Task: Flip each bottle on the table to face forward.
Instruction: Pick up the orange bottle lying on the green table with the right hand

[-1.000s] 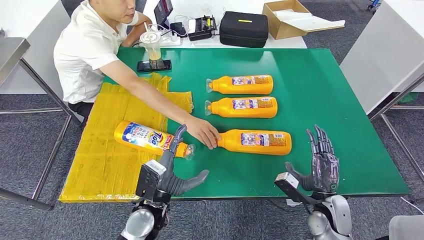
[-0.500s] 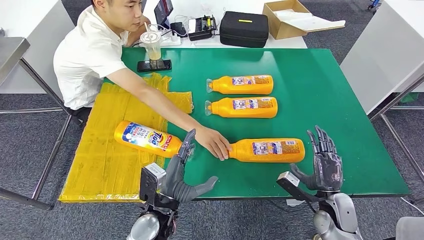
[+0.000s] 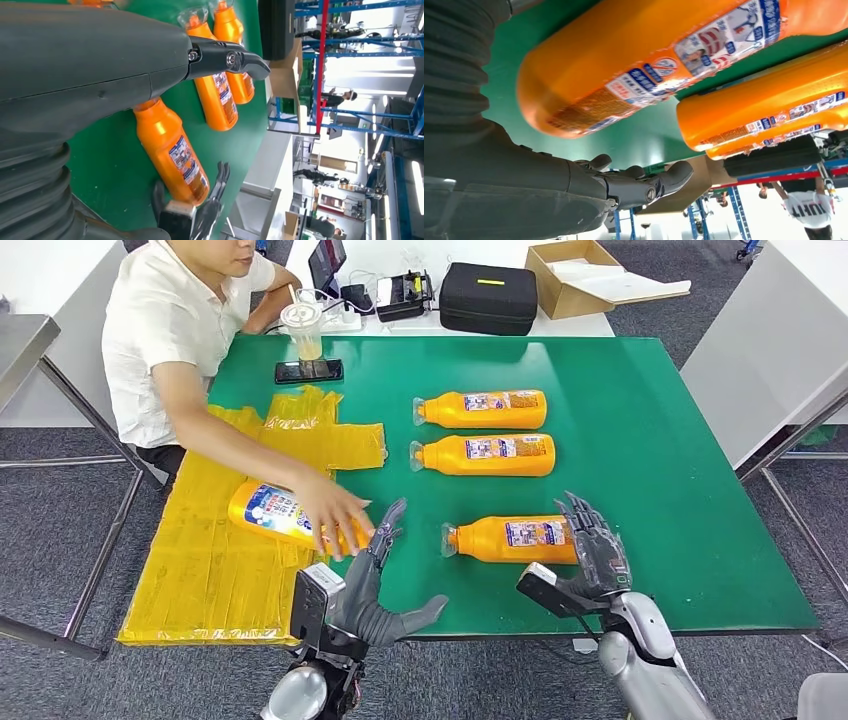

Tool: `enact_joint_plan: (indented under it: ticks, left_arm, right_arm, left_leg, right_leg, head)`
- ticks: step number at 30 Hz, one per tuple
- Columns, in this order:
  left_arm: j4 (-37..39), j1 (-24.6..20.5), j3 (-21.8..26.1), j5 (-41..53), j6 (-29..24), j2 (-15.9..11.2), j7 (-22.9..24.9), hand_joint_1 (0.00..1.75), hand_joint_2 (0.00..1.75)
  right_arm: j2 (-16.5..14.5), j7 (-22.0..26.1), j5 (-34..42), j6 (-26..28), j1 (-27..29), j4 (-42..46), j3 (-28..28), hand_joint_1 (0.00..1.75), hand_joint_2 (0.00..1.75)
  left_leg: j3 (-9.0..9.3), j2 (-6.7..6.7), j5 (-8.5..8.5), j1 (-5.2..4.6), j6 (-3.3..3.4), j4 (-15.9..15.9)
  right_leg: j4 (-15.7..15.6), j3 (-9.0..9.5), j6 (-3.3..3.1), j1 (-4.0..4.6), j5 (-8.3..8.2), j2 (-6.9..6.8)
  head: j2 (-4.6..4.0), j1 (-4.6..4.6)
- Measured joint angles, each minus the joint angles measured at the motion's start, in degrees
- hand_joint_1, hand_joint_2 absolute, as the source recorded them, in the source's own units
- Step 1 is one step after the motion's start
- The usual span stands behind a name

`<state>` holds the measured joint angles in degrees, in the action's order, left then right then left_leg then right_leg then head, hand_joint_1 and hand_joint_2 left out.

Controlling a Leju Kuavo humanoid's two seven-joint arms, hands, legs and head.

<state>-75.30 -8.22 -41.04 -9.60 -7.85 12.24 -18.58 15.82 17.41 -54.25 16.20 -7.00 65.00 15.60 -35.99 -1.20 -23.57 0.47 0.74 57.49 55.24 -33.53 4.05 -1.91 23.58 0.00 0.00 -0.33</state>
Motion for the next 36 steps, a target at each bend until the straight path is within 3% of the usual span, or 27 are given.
enact_joint_plan:
  ticks: [36]
  left_arm:
    - [0.4,-0.1,-0.2,0.0,0.0,0.0,0.0,0.0,1.75]
  right_arm:
    - [0.2,-0.2,0.1,0.0,-1.7,-3.5,3.0,0.0,1.75]
  left_leg:
    - [-0.02,0.01,-0.02,0.0,0.01,0.0]
  right_leg:
    - [0.0,-0.02,0.0,0.0,0.01,0.0]
  head:
    - [0.0,0.0]
